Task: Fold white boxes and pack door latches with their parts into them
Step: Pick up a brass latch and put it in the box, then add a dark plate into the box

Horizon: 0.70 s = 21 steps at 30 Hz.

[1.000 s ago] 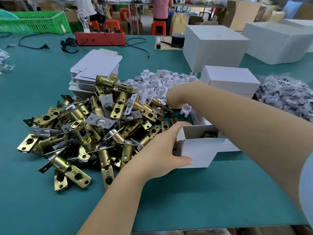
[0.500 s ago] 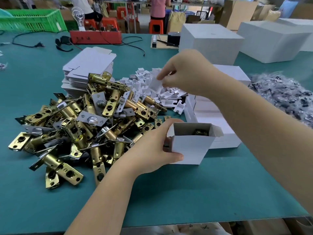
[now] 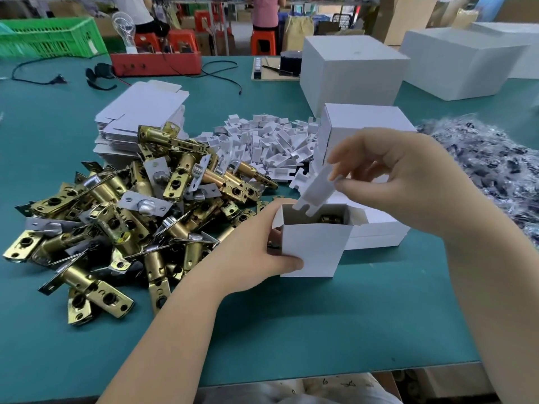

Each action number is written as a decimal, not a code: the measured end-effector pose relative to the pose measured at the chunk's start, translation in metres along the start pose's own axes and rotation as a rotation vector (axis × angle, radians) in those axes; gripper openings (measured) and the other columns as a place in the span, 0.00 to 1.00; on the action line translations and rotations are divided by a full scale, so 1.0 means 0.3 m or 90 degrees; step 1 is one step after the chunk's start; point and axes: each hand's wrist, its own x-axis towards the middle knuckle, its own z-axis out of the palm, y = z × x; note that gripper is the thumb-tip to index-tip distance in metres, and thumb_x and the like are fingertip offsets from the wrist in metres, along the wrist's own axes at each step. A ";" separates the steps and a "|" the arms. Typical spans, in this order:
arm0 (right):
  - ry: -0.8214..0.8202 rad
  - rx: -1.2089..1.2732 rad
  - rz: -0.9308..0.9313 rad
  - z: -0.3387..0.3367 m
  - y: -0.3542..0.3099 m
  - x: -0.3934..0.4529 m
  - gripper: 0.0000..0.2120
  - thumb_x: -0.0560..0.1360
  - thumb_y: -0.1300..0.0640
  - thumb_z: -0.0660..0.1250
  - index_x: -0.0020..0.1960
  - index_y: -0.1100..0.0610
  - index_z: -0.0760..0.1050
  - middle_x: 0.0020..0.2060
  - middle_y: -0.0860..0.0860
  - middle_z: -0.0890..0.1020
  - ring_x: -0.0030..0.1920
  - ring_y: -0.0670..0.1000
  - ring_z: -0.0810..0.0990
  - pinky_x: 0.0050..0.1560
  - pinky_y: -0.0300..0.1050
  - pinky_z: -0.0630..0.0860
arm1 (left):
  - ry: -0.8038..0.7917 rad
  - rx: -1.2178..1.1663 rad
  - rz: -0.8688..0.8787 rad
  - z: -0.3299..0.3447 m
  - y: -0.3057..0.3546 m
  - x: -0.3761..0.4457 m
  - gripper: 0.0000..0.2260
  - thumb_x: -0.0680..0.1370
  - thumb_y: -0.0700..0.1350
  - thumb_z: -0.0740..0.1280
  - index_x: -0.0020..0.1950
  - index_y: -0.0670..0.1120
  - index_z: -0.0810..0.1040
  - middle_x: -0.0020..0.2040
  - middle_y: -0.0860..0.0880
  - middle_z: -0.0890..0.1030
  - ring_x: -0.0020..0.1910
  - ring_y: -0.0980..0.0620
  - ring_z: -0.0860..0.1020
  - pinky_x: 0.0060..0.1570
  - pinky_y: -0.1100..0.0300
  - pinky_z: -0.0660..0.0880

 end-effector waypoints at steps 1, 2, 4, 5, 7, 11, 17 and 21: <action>0.002 -0.007 -0.003 -0.002 -0.003 0.000 0.15 0.70 0.66 0.71 0.43 0.45 0.79 0.38 0.39 0.82 0.36 0.47 0.78 0.40 0.37 0.77 | 0.000 -0.001 0.002 0.000 0.001 -0.001 0.32 0.66 0.47 0.76 0.56 0.78 0.66 0.53 0.66 0.80 0.53 0.63 0.79 0.55 0.52 0.79; -0.006 -0.021 -0.005 0.000 -0.007 -0.001 0.14 0.70 0.65 0.71 0.42 0.45 0.79 0.37 0.38 0.82 0.36 0.46 0.78 0.38 0.34 0.76 | 0.000 -0.003 0.004 0.000 0.001 -0.001 0.32 0.66 0.47 0.75 0.56 0.78 0.66 0.53 0.66 0.80 0.52 0.63 0.79 0.55 0.53 0.80; -0.041 -0.062 -0.010 0.013 -0.014 -0.002 0.12 0.69 0.64 0.71 0.41 0.45 0.81 0.34 0.37 0.81 0.36 0.44 0.78 0.37 0.30 0.73 | 0.001 -0.009 0.007 0.002 -0.002 -0.001 0.32 0.65 0.47 0.75 0.55 0.78 0.66 0.53 0.66 0.79 0.52 0.62 0.79 0.54 0.54 0.80; -0.058 -0.081 -0.017 0.023 -0.017 -0.002 0.11 0.69 0.64 0.72 0.41 0.46 0.82 0.32 0.37 0.80 0.37 0.41 0.78 0.37 0.29 0.72 | 0.002 -0.011 0.006 0.003 -0.003 0.000 0.32 0.65 0.47 0.75 0.54 0.79 0.66 0.53 0.66 0.79 0.52 0.62 0.79 0.54 0.54 0.80; -0.092 -0.109 -0.033 0.042 -0.022 0.004 0.09 0.70 0.63 0.73 0.42 0.48 0.83 0.30 0.36 0.78 0.37 0.37 0.77 0.38 0.27 0.70 | 0.003 -0.012 0.005 0.003 -0.006 0.001 0.32 0.65 0.47 0.75 0.54 0.79 0.66 0.52 0.66 0.79 0.52 0.63 0.80 0.52 0.55 0.81; -0.180 -0.147 -0.058 0.072 -0.029 0.016 0.09 0.72 0.62 0.71 0.44 0.48 0.84 0.34 0.42 0.77 0.41 0.33 0.72 0.41 0.32 0.69 | 0.004 -0.004 0.016 0.002 -0.009 0.000 0.31 0.65 0.47 0.75 0.54 0.78 0.67 0.52 0.68 0.78 0.51 0.64 0.79 0.49 0.61 0.81; -0.085 0.044 -0.055 0.032 0.012 -0.005 0.08 0.74 0.55 0.66 0.47 0.44 0.82 0.41 0.42 0.84 0.45 0.40 0.80 0.45 0.30 0.71 | 0.001 -0.020 0.019 0.003 -0.011 0.005 0.32 0.65 0.46 0.76 0.55 0.77 0.67 0.52 0.65 0.80 0.52 0.64 0.79 0.52 0.59 0.80; 0.220 0.174 0.027 -0.040 0.138 0.001 0.09 0.70 0.56 0.63 0.40 0.47 0.83 0.31 0.40 0.83 0.30 0.39 0.78 0.35 0.29 0.72 | 0.001 -0.013 0.030 0.001 -0.007 0.003 0.33 0.65 0.46 0.75 0.55 0.79 0.66 0.53 0.69 0.78 0.53 0.66 0.78 0.52 0.67 0.78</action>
